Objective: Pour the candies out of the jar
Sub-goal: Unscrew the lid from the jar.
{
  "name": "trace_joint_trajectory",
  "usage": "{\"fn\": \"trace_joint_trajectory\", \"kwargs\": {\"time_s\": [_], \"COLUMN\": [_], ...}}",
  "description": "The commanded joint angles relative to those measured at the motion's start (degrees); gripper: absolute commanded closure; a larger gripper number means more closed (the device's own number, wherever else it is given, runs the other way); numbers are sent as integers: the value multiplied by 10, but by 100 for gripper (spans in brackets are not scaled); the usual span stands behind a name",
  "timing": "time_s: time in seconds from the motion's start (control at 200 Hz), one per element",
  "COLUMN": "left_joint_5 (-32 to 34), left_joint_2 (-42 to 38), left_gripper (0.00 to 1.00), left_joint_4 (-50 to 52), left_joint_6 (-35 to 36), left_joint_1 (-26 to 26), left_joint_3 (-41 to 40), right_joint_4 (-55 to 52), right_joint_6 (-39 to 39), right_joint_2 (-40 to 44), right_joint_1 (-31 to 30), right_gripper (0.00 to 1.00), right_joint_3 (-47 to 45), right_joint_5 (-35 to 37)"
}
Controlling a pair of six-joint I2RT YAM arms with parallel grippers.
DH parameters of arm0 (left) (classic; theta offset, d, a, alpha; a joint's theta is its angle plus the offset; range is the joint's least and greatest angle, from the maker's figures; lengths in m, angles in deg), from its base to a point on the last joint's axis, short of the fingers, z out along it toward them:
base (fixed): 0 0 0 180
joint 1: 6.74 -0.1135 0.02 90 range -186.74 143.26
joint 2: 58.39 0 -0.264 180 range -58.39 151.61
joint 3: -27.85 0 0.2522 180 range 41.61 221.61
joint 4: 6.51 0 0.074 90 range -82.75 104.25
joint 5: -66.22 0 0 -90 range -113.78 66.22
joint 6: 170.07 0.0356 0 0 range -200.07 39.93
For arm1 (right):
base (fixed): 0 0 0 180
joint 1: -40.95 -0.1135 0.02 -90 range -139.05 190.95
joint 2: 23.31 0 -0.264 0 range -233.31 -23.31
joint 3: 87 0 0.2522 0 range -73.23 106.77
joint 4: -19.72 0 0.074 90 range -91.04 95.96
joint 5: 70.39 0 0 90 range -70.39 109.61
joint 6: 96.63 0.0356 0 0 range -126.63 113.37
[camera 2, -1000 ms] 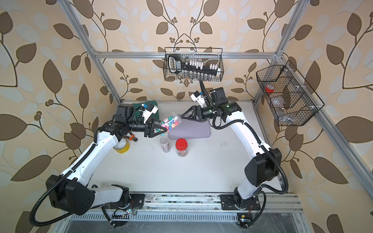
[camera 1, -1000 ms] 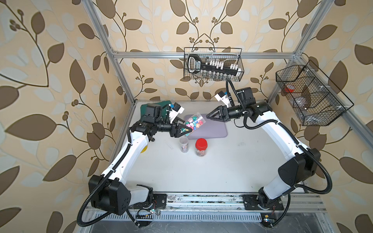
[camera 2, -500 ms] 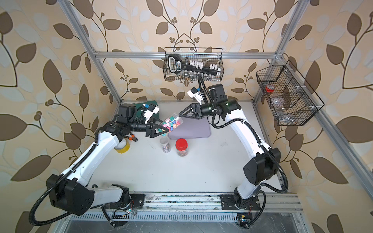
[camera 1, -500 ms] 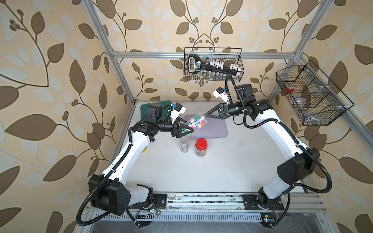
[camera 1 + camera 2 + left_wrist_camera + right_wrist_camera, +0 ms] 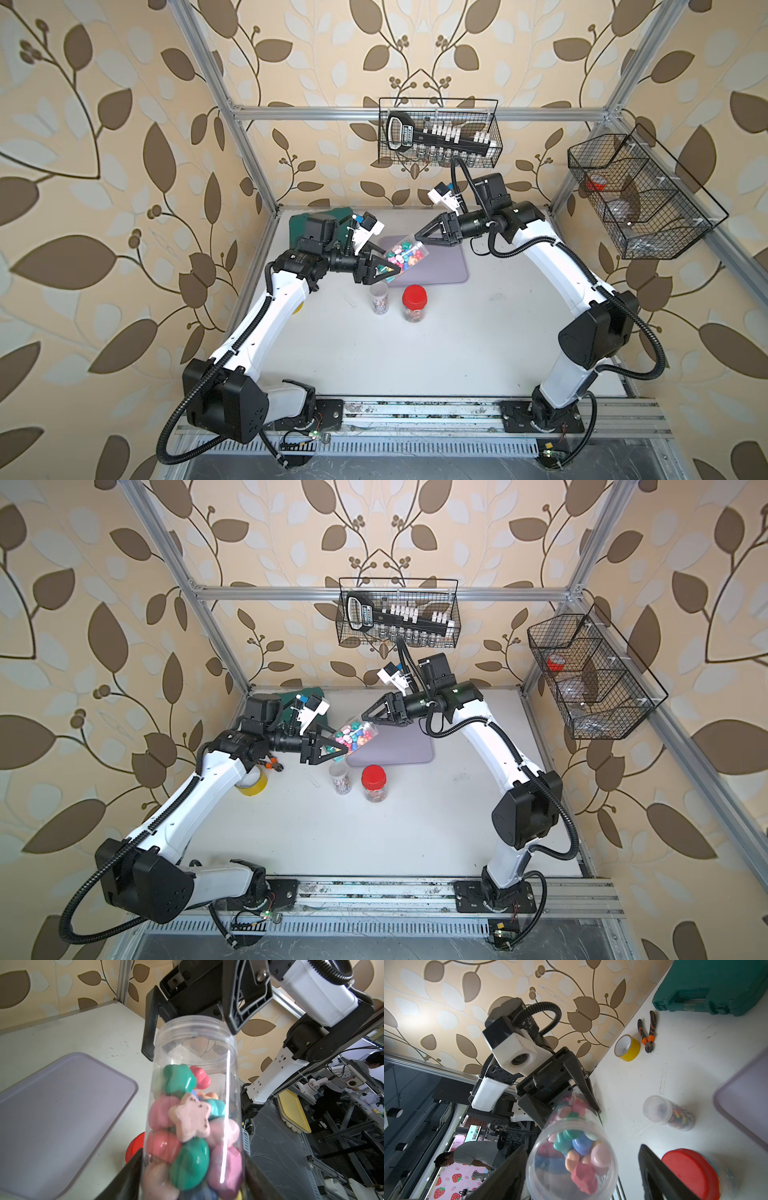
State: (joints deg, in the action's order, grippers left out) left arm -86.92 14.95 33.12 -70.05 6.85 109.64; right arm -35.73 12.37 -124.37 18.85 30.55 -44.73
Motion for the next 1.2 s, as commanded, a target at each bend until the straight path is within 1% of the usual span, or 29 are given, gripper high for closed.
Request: {"fn": "trace_joint_trajectory", "kwargs": {"time_s": [0.0, 0.145, 0.215, 1.0, 1.195], "left_joint_5": [-38, -35, -34, -29, -24], "left_joint_2": [-6, -7, -7, -20, -22], "left_gripper": [43, 43, 43, 43, 43], "left_joint_4": [-22, -18, -18, -37, -42], "left_joint_6": [1, 4, 6, -3, -4], "left_joint_1": [4, 4, 4, 4, 4], "left_joint_3": [32, 32, 32, 22, 17], "right_joint_4": [-13, -14, -15, -23, -21], "right_joint_6": [-8, -9, -9, -3, -4], "right_joint_2": [-10, -10, -10, -11, -12], "right_joint_1": [-5, -5, -5, -9, -11], "right_gripper": [23, 28, 28, 28, 37], "right_joint_3": [24, 20, 16, 5, 5], "right_joint_5": [-6, -9, -12, -29, -38]}}
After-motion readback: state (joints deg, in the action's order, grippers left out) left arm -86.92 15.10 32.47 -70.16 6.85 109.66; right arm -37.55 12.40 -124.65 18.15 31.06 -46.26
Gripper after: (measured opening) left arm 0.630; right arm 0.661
